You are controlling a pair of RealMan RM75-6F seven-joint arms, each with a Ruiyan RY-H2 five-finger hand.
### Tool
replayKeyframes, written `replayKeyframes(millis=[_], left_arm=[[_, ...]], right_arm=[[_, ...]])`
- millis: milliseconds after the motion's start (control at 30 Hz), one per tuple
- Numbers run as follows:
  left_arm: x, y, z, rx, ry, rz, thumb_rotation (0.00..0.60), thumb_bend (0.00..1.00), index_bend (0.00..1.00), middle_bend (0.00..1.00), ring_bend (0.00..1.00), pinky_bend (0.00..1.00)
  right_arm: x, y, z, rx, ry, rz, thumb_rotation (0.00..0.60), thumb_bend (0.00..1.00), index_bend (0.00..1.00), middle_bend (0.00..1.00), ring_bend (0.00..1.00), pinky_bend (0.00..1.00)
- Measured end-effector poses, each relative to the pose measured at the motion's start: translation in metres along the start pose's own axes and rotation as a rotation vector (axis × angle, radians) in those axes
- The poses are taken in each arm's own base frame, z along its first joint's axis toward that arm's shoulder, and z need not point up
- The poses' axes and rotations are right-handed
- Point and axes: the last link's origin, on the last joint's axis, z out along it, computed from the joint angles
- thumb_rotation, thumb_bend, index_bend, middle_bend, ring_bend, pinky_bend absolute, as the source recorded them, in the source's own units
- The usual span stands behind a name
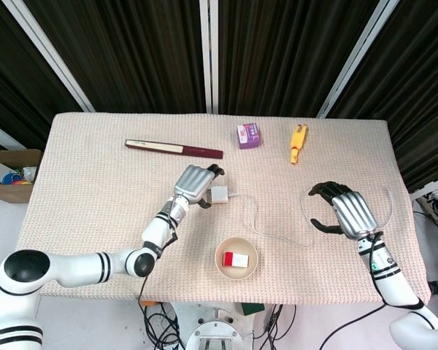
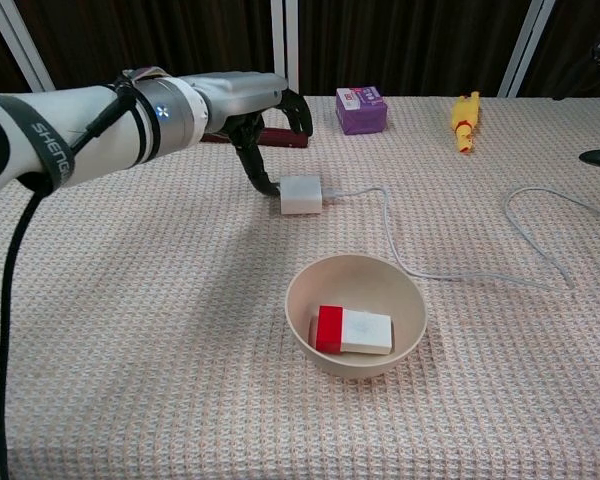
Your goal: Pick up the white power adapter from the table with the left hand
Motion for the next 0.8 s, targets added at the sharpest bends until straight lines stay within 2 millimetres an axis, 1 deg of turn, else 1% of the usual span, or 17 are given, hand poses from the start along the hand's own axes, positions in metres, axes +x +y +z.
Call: replayKeyframes(millis=[167, 367, 633, 800], left_arm=[[-0.012, 0.008, 0.009, 0.022, -0.022, -0.006, 0.600, 0.10, 0.32, 0.27, 0.72, 0.95], [-0.022, 0.007, 0.018, 0.083, -0.024, -0.014, 0.600, 0.14, 0.33, 0.28, 0.72, 0.95], [-0.028, 0.007, 0.023, 0.122, -0.051, -0.041, 0.600, 0.16, 0.34, 0.29, 0.72, 0.95], [-0.030, 0.009, 0.025, 0.127, -0.054, -0.028, 0.600, 0.17, 0.34, 0.29, 0.72, 0.95]], right_arm=[[-0.001, 0.003, -0.002, -0.016, -0.002, 0.002, 0.600, 0.23, 0.40, 0.32, 0.23, 0.38], [-0.003, 0.004, -0.004, -0.025, -0.004, 0.004, 0.600, 0.23, 0.40, 0.32, 0.23, 0.38], [-0.005, 0.006, -0.005, -0.031, -0.009, 0.007, 0.600, 0.23, 0.40, 0.32, 0.23, 0.38], [-0.007, 0.008, -0.006, -0.037, -0.014, 0.011, 0.600, 0.23, 0.40, 0.32, 0.23, 0.38]])
